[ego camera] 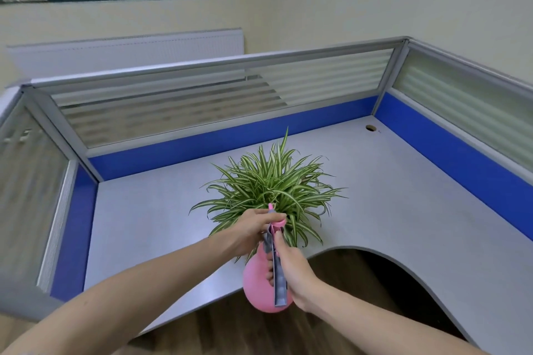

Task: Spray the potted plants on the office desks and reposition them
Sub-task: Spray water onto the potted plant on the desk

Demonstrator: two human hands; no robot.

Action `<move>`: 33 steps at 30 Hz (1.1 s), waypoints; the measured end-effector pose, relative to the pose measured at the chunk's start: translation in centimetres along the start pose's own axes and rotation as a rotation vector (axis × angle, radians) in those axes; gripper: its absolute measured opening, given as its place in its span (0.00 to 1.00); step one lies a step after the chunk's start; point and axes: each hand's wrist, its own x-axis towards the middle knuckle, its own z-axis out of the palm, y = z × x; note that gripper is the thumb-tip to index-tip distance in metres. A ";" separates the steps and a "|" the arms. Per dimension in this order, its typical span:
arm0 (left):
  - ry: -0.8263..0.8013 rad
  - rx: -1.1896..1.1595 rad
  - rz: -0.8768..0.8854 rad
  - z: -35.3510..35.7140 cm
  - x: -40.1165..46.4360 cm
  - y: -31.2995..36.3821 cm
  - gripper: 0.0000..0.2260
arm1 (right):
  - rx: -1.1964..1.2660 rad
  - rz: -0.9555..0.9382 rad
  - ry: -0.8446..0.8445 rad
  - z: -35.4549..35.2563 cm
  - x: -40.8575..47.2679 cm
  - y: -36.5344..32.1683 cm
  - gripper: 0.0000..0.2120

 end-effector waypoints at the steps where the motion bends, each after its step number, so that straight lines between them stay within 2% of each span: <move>1: -0.013 0.015 0.007 0.0 0.1 0.1 0.20 | 0.004 -0.001 0.007 0.1 0.0 0.0 0.31; 8: -0.043 0.042 0.003 0.4 0.8 0.5 0.04 | 0.019 -0.010 0.053 -0.1 0.2 -0.1 0.30; 33: -0.078 0.031 0.023 0.4 0.8 0.6 0.05 | -0.011 -0.028 0.067 0.0 -0.3 -0.6 0.28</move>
